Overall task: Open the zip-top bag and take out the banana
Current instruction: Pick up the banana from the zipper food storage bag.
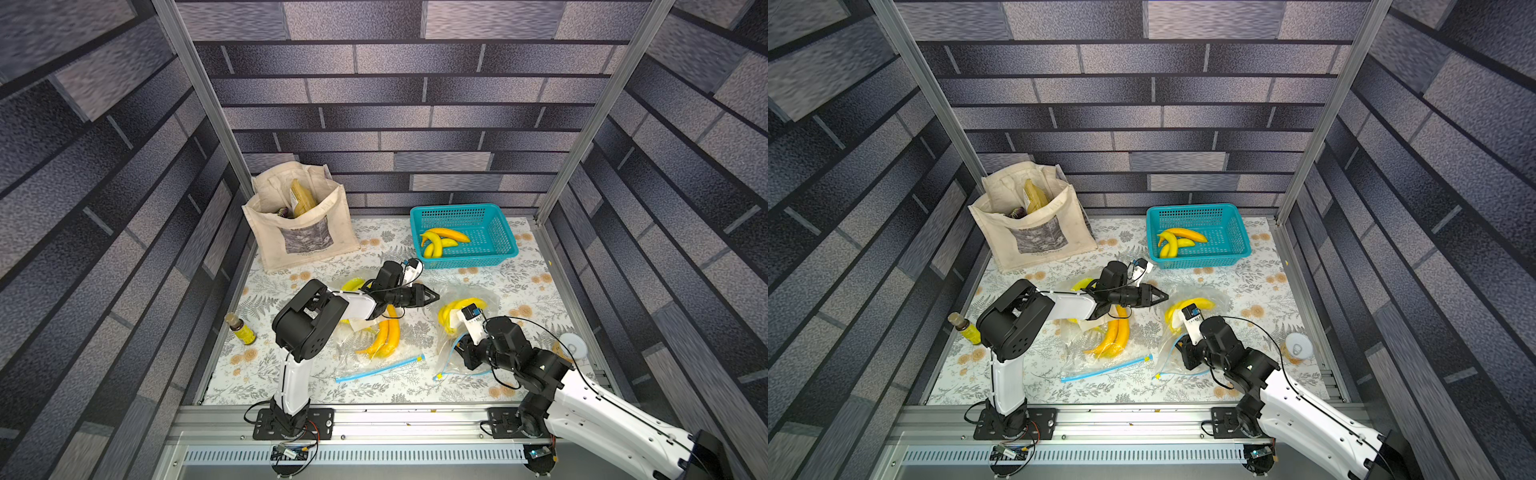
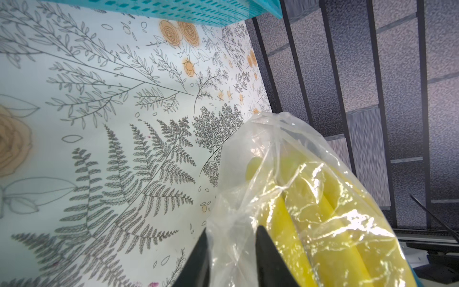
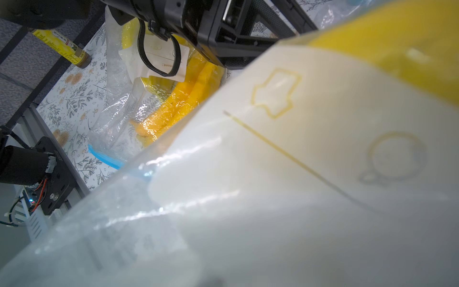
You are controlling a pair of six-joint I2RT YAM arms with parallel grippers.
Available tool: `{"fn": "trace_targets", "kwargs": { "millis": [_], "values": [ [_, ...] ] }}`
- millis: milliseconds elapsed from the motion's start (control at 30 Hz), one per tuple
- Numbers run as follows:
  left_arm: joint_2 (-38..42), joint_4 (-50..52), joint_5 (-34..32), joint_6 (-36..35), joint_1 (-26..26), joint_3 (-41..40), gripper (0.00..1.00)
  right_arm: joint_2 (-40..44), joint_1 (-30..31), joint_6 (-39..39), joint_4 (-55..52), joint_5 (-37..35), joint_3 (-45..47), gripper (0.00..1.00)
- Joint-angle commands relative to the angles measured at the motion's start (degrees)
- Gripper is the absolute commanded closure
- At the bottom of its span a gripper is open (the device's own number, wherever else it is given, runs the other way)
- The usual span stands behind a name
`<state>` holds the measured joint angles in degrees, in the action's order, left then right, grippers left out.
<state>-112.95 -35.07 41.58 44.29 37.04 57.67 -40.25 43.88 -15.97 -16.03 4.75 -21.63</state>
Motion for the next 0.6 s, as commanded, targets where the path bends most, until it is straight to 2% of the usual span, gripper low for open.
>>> {"fn": "trace_targets", "kwargs": {
  "millis": [0,33,200,267,400,567],
  "values": [
    [0.8,-3.4,-0.4,0.7,-0.7,-0.5,0.93,-1.0,0.2,0.3,2.2,0.1,-2.0,0.91],
    [1.2,-3.3,-0.6,0.5,-0.8,-0.3,0.99,-1.4,0.2,0.2,2.1,0.5,-2.0,0.91],
    [3.2,2.4,-3.4,-3.4,-1.4,1.6,1.00,-3.2,0.2,-1.2,1.1,3.3,-2.7,0.91],
    [4.3,9.5,-7.5,-7.8,-1.3,2.9,1.00,-3.1,0.1,-2.0,0.2,4.5,-3.3,0.91],
    [6.3,17.5,-15.9,-13.8,-1.0,3.5,1.00,-2.3,0.2,-3.7,-2.0,7.6,-5.0,0.91],
    [9.3,22.9,-30.4,-15.6,-1.2,2.9,1.00,-4.0,0.2,-4.5,-5.8,15.8,-6.6,0.93]
  ]
}}
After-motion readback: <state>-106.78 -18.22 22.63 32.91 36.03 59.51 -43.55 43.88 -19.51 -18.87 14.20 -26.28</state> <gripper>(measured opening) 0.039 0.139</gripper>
